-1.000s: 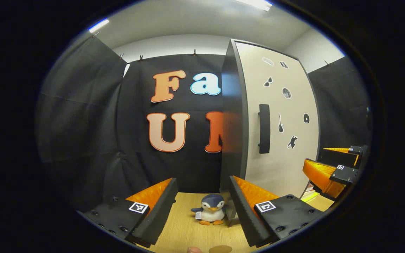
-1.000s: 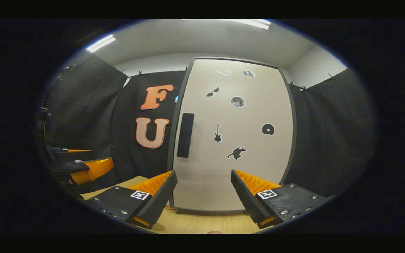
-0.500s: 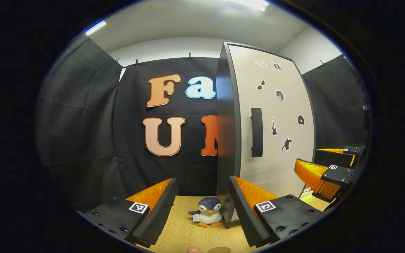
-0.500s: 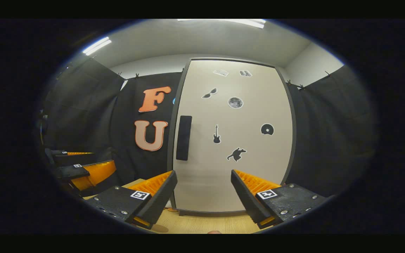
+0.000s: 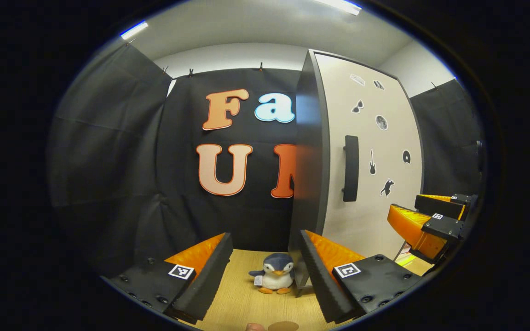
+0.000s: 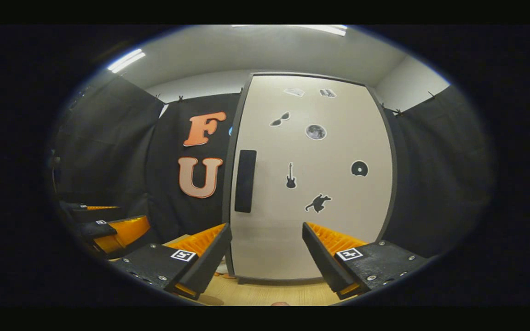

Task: Open the cabinet door with the right hand, grasp the bottle in the cabinet with the left hand and place it on the coaster, then close the cabinet door with the right hand.

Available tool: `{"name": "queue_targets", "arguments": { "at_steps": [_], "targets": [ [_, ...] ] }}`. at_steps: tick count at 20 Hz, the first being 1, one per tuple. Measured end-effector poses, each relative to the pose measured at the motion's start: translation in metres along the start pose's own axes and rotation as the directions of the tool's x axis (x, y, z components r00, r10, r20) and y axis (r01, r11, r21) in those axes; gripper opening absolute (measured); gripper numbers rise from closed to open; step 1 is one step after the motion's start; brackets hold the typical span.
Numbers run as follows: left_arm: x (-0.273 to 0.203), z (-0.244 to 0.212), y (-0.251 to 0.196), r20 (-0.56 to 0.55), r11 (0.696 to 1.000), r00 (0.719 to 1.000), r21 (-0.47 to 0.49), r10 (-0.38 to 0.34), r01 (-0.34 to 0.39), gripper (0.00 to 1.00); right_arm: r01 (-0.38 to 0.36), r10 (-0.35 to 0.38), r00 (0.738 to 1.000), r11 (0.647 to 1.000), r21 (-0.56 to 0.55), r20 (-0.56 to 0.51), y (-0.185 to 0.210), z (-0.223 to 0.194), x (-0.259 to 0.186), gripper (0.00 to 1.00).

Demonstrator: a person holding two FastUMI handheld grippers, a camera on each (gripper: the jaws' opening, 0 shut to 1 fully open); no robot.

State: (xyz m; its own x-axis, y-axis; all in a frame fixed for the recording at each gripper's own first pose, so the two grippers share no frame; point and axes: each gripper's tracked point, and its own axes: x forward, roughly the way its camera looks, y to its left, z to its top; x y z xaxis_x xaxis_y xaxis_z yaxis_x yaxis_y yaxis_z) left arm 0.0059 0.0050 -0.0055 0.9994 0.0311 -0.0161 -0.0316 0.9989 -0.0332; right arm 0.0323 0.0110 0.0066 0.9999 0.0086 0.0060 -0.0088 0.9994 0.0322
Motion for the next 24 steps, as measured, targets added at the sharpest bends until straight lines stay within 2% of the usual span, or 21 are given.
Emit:
{"name": "queue_targets", "arguments": {
  "at_steps": [8,12,20,22,24],
  "targets": [
    [0.016,-0.003,0.016,0.000,1.000,1.000,0.006,0.017,-0.017,0.95,-0.022,0.023,1.000,0.999,-0.030,0.009,0.030,0.013,0.050,0.95],
    [0.028,-0.011,0.021,-0.010,1.000,1.000,0.004,0.014,-0.014,0.95,0.015,-0.015,1.000,1.000,-0.027,0.015,0.030,0.019,0.081,0.97],
    [0.038,-0.029,0.034,-0.046,0.999,0.999,-0.022,0.025,-0.026,0.95,0.049,-0.048,0.999,0.997,0.065,-0.012,0.033,0.018,0.128,0.83],
    [0.042,-0.032,0.047,-0.059,0.999,0.998,-0.022,0.034,-0.035,0.95,0.078,-0.077,0.997,0.994,0.074,-0.020,0.030,0.017,0.132,0.75],
    [0.044,-0.033,0.053,-0.059,0.999,0.997,-0.022,0.040,-0.041,0.95,0.091,-0.090,0.996,0.993,0.079,-0.006,0.031,0.021,0.133,0.60]
  ]
}}
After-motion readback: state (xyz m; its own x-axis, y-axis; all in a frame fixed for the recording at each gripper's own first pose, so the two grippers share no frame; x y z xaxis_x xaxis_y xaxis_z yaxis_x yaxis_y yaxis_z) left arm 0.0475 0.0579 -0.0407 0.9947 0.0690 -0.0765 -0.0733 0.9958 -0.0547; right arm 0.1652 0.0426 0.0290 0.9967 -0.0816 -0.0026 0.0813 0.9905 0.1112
